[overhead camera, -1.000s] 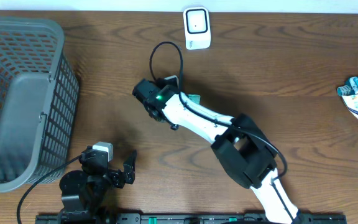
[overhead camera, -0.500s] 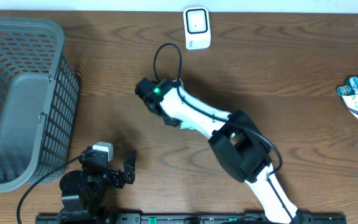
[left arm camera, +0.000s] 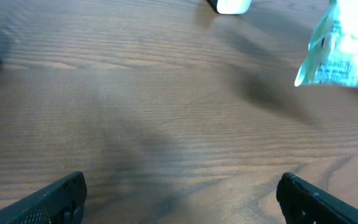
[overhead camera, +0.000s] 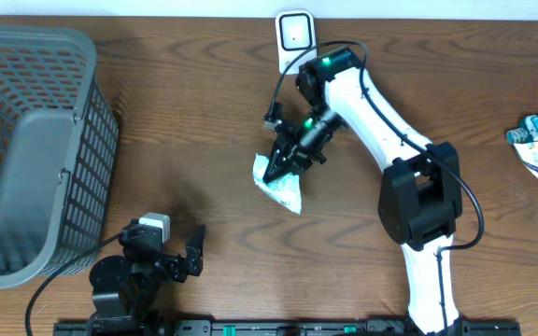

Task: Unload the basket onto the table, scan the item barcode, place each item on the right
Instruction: 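Hold the wipes pack up at the scanner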

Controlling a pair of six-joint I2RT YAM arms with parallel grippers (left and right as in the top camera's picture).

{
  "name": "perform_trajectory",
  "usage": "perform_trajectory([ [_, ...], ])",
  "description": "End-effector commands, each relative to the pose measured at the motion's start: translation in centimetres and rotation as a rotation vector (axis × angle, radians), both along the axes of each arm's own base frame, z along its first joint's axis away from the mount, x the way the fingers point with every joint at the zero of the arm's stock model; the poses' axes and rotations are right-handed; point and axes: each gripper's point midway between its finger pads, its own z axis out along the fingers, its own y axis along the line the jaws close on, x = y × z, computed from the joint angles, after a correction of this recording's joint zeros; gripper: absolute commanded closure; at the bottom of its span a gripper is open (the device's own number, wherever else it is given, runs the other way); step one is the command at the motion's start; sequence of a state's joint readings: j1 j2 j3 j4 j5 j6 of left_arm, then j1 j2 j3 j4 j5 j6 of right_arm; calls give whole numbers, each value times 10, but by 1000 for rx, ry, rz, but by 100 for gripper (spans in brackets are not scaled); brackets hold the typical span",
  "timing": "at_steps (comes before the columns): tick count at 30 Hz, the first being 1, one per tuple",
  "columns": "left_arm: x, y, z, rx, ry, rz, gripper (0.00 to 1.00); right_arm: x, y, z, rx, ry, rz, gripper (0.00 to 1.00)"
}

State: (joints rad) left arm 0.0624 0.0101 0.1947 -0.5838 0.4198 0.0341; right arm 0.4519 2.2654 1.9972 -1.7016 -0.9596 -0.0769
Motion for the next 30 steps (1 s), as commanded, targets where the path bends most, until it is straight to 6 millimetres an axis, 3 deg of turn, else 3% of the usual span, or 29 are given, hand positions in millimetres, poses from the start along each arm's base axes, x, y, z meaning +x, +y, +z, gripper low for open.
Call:
perform_trajectory([
  [1,0,-1,3,10,-16,-13,2,-1,9,20,17,103,-97,99],
  [5,0,-1,3,10,-16,-13,2,-2,4,18,-19,66,-77,99],
  [8,0,-1,3,10,-16,-13,2,-5,-4,29,-41,-7,-60,99],
  [13,0,-1,3,10,-16,-13,2,-17,-52,60,-328,-369,0,99],
  [17,0,-1,3,10,-16,-13,2,-9,-92,89,-613,-686,-84,99],
  [20,0,-1,3,10,-16,-13,2,27,-116,122,-880,-1002,-338,98],
  [24,0,-1,3,10,-16,-13,2,65,-114,140,-981,-1216,-474,99],
  [27,0,-1,3,10,-16,-13,2,100,-114,130,-1077,-1291,-525,99],
  [30,0,-1,3,10,-16,-13,2,146,-103,109,-1101,-1363,-519,99],
])
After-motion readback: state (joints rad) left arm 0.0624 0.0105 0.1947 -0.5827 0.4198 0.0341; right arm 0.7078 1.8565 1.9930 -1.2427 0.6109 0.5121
